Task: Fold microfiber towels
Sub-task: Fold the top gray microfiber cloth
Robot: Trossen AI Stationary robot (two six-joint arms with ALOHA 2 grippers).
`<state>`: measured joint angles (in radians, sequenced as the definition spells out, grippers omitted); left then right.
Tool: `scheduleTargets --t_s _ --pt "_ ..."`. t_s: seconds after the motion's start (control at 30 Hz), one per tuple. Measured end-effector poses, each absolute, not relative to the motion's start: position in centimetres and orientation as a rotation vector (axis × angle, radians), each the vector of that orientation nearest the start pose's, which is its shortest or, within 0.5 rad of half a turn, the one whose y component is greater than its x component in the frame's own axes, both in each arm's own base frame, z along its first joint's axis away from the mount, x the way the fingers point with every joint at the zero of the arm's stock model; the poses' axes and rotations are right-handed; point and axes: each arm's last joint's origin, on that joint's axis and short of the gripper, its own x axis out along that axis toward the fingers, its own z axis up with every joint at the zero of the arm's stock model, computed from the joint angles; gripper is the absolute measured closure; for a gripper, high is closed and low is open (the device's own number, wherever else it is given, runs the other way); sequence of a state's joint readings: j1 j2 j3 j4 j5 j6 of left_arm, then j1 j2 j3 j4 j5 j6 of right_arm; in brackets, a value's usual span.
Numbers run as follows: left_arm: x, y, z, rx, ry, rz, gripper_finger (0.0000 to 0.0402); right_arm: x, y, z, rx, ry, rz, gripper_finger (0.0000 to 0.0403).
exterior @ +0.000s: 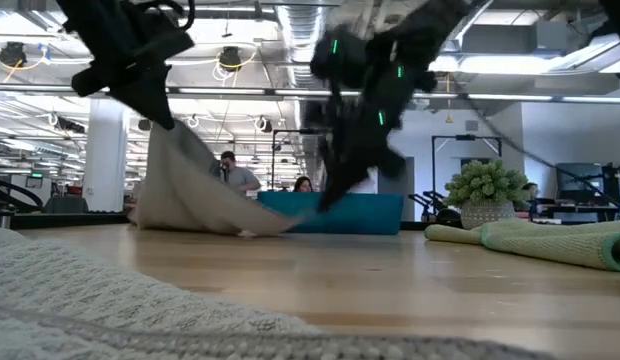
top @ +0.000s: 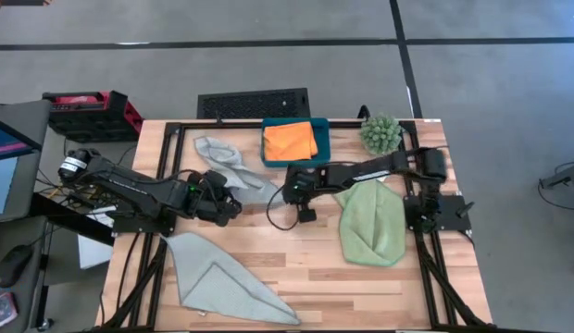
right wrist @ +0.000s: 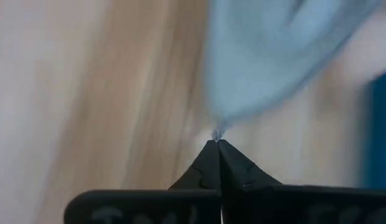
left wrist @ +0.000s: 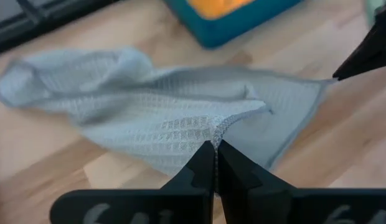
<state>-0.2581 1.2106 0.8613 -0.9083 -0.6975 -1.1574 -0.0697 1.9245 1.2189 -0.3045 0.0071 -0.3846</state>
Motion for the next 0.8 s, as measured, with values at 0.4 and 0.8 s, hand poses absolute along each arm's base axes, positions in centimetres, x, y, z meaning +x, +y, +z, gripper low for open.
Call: scheduleTargets --t_s 0.4,0.8 --pt "21.1 -3.1 28.8 -0.27 0.464 1.019 0.0401 33.5 -3.2 27.7 -0.5 0.828 -0.164 0.0401" --pt "21.7 -2.6 35.1 -0.043 0.107 1.23 0.0401 26.9 -3.3 35.9 -0.537 0.618 -0.425 0.0402"
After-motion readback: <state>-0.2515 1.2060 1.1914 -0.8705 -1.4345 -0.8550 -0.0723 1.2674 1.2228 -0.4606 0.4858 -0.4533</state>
